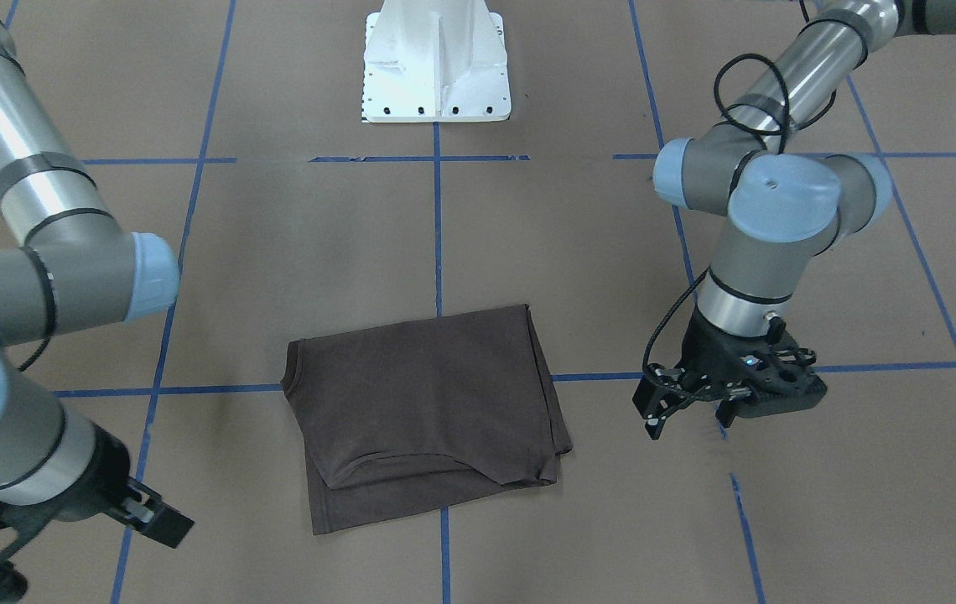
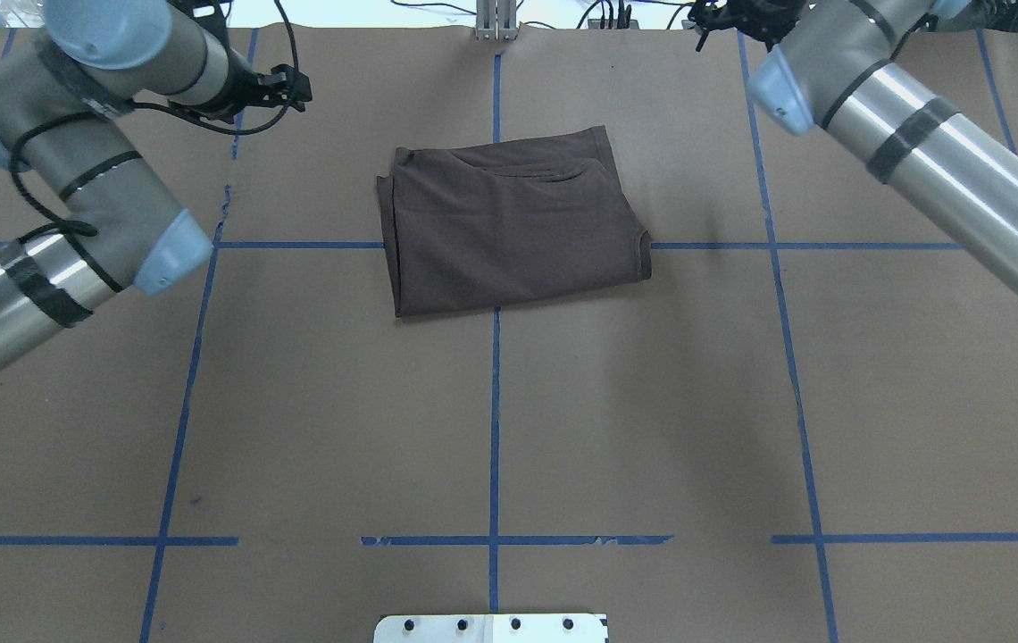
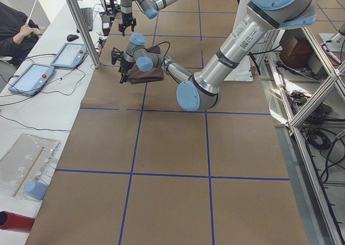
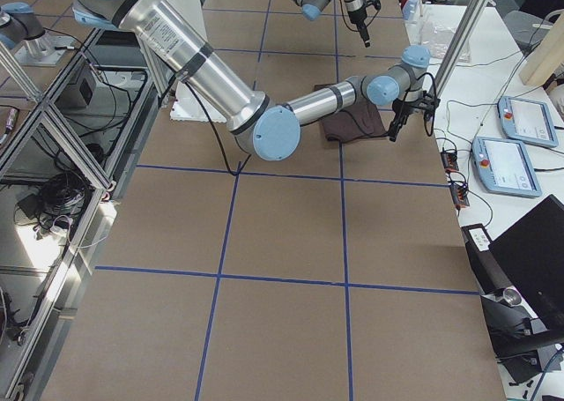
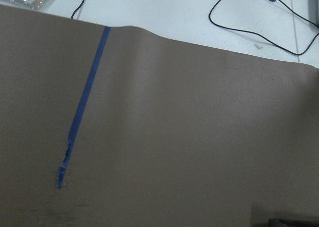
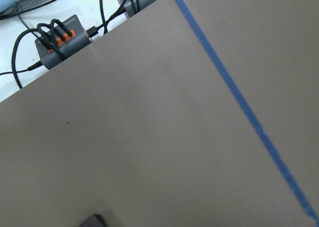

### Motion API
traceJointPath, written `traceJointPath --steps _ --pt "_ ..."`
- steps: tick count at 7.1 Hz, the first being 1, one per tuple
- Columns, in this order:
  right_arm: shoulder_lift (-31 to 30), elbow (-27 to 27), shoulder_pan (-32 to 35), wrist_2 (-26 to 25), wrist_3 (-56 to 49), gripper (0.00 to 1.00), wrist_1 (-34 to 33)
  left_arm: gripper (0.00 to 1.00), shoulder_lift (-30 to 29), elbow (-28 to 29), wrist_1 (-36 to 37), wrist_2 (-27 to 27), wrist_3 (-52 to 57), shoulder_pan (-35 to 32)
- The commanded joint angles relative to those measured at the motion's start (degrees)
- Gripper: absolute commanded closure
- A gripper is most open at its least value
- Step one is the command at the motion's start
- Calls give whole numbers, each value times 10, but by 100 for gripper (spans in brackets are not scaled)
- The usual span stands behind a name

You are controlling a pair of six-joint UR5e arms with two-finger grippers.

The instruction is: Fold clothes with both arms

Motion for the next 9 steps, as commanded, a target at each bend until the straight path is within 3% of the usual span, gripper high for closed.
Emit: traceJointPath --steps 1,2,4,6,7,8,9 --pt "-114 118 75 13 -252 0 -95 0 124 -120 44 -46 215 -89" --pt "-172 168 109 13 -354 0 -121 0 164 -131 75 -50 384 -156" --pt "-293 237 182 15 -579 0 -167 0 182 -91 144 -82 754 -289" --pt "-387 298 276 27 -785 0 -242 0 225 -62 140 -160 804 -365" --pt "-435 337 279 22 -797 0 -252 0 248 -69 138 -186 798 -369" --pt "-436 353 279 28 -798 0 -252 0 250 -65 111 -185 797 -368" --pt "-454 369 280 46 -803 0 -247 0 300 -64 104 -186 800 -368"
